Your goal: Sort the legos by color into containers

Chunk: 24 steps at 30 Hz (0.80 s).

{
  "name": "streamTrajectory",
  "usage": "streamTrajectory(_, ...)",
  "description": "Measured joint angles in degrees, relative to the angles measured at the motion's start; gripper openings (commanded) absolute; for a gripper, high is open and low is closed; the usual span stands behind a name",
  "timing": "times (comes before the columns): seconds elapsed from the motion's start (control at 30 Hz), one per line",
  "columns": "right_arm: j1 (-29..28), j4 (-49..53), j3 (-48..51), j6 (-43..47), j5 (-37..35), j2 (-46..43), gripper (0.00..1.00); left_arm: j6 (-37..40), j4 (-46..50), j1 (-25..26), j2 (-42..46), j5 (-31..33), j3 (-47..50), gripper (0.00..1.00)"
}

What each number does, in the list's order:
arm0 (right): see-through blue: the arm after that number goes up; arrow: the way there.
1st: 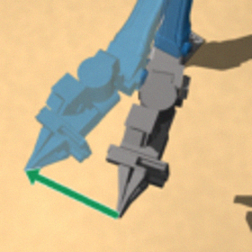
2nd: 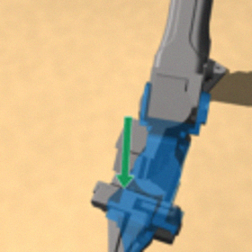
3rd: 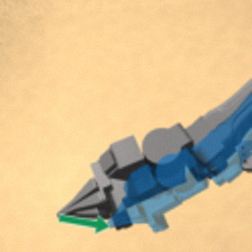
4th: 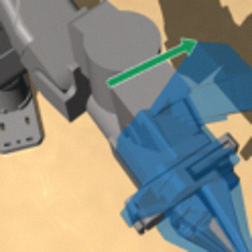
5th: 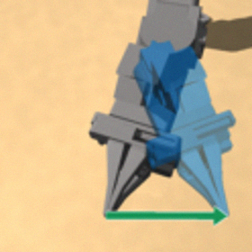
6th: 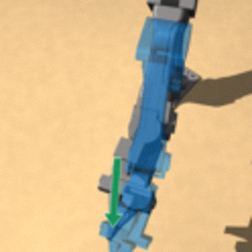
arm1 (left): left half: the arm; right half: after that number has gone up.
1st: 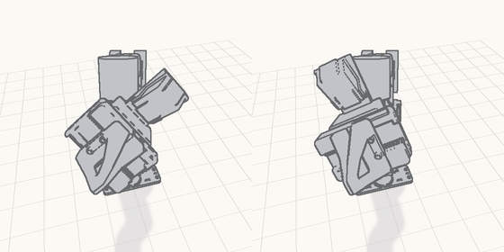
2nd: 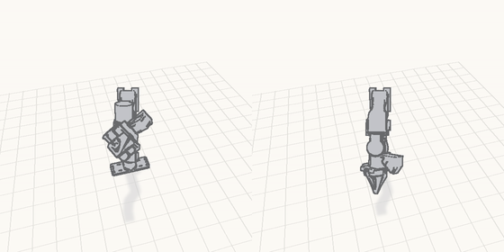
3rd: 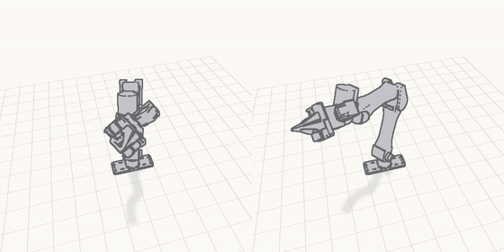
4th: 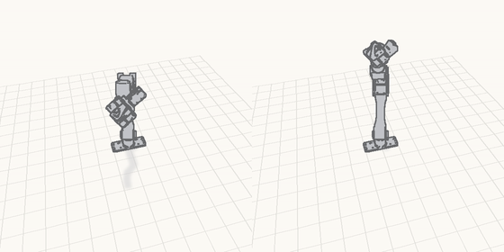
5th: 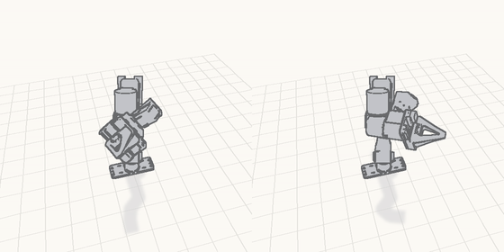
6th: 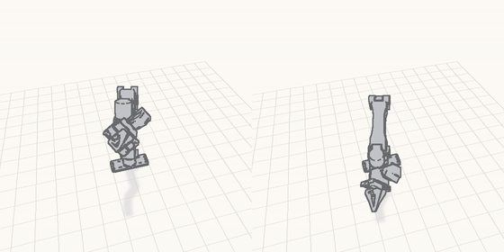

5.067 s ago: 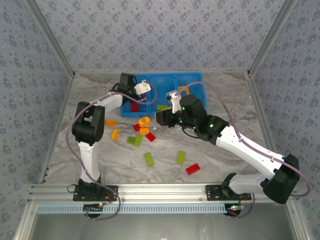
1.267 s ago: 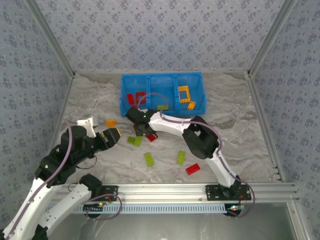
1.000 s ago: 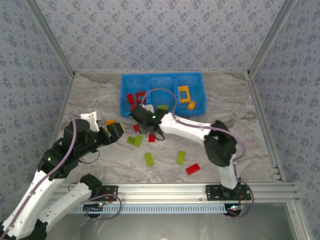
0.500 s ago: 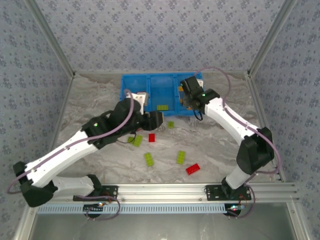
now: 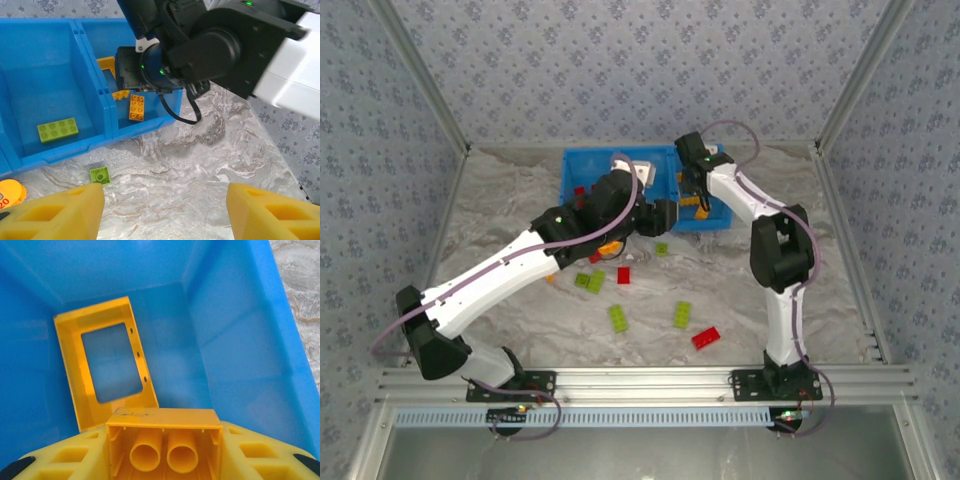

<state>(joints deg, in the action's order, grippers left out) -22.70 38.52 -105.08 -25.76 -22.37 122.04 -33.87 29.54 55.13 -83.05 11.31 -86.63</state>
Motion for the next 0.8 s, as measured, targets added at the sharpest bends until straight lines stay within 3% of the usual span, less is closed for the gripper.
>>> streamTrajectory(0.27,0.35,3.82,-8.92,1.01,-3.28,8.09,0.54,0.0,-1.16,-0.76,0.72,-0.11,2.21,0.66)
streamTrajectory(0.67,0.35,6.82,-11.72,0.96,-5.97,10.12,0.66,-0.02,-1.53,-1.25,2.05,-0.17,4.44,0.66)
streamTrajectory(0.8,0.33,7.41,-11.82,1.03,-6.03,10.21,0.65,-0.02,-1.49,-1.27,2.08,-0.15,4.52,0.66)
